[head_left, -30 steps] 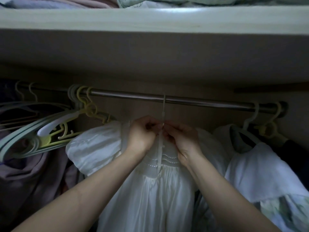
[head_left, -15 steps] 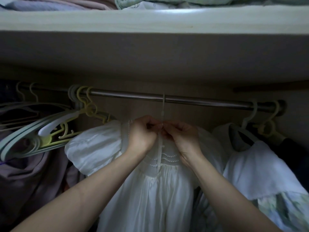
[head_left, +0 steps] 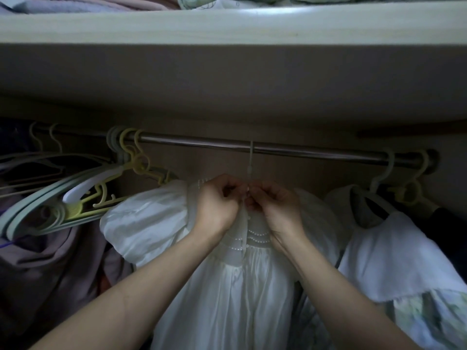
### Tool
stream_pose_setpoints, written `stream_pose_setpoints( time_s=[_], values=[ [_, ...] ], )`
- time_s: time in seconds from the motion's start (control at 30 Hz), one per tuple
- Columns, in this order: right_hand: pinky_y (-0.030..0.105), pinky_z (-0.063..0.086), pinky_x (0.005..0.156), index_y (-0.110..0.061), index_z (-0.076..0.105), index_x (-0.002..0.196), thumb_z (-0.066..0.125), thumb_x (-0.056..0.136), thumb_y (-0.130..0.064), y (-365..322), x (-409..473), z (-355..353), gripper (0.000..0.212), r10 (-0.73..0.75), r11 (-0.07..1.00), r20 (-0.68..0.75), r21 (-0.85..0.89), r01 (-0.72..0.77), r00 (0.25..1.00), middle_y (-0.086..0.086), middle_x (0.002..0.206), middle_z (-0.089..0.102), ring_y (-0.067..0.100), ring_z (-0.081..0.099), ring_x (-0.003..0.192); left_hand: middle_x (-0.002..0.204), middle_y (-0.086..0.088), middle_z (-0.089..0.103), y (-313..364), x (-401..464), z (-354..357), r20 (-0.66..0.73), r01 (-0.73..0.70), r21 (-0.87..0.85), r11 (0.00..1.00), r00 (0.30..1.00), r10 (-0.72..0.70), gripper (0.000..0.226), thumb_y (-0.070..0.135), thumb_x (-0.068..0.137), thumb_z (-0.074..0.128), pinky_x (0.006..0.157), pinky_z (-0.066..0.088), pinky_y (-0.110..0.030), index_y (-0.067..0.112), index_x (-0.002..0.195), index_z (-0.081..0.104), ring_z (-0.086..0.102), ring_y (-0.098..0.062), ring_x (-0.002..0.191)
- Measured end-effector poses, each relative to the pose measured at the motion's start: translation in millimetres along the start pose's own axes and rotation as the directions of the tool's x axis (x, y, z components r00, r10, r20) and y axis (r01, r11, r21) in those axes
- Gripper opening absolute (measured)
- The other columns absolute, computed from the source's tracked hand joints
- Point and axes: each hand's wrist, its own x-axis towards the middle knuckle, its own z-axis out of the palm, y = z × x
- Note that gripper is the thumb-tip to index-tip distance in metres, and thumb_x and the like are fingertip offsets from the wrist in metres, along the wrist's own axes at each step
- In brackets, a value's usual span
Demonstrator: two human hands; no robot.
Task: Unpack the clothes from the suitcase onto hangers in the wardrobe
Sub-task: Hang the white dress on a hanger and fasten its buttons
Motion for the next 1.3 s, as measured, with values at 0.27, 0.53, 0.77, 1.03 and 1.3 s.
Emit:
stream_pose_setpoints(
  time_s=[0.27, 0.53, 0.77, 1.03, 1.3],
  values=[
    [0.017, 0.049, 0.058, 0.000, 0.071, 0.084, 0.059, 0.081, 0.009, 3, -8, 4, 0.015, 0.016, 0.997, -0.017, 0.072, -0.015, 1.000, 0.010, 0.065, 0.065, 0.010, 0.055, 0.055, 0.060, 0.007, 0.060, 2, -6, 2, -0.072, -0.021, -0.105, 0.994, 0.997, 0.014, 0.021, -0.008, 0.079, 0.061, 0.058, 0.040, -0.004, 0.009, 0.068, 0.064, 0.056, 0.009, 0.055],
    [0.016, 0.051, 0.059, -0.012, 0.071, 0.075, 0.063, 0.080, 0.005, 1, -9, 6, 0.020, 0.001, 1.000, -0.017, 0.031, 0.000, 1.000, 0.003, 0.062, 0.069, 0.008, 0.060, 0.056, 0.061, 0.006, 0.060, 0, -6, 0, -0.068, 0.004, -0.143, 0.990, 0.998, -0.014, 0.032, -0.011, 0.080, 0.058, 0.058, 0.042, -0.006, 0.017, 0.064, 0.059, 0.056, 0.007, 0.055],
    [0.018, 0.050, 0.063, -0.013, 0.072, 0.079, 0.061, 0.082, 0.004, 5, -5, 6, 0.020, -0.086, 0.985, -0.014, -0.155, 0.083, 0.996, -0.002, 0.067, 0.070, 0.005, 0.063, 0.063, 0.059, 0.004, 0.060, -2, -5, -3, -0.045, -0.006, -0.143, 0.990, 0.999, -0.001, 0.029, -0.010, 0.080, 0.058, 0.058, 0.043, -0.008, 0.015, 0.065, 0.060, 0.056, 0.005, 0.054],
    [0.023, 0.050, 0.061, -0.011, 0.070, 0.078, 0.058, 0.083, 0.001, 7, -5, 8, 0.018, -0.142, 0.964, 0.013, -0.224, 0.141, 0.990, 0.004, 0.069, 0.069, 0.009, 0.062, 0.062, 0.062, 0.007, 0.059, -3, -7, -4, -0.053, -0.094, 0.004, 0.996, 0.994, 0.094, 0.016, -0.002, 0.083, 0.056, 0.055, 0.039, -0.009, 0.010, 0.073, 0.061, 0.054, -0.001, 0.058],
    [0.014, 0.040, 0.050, -0.006, 0.065, 0.076, 0.056, 0.084, 0.006, 8, 2, 6, 0.016, -0.096, 0.968, 0.104, -0.224, 0.117, 0.990, -0.004, 0.048, 0.054, 0.002, 0.047, 0.044, 0.064, 0.001, 0.049, -6, -1, -4, -0.051, -0.097, -0.096, 0.991, 0.994, 0.092, 0.017, -0.009, 0.078, 0.052, 0.053, 0.034, -0.010, 0.008, 0.074, 0.050, 0.045, -0.001, 0.057]
  ],
)
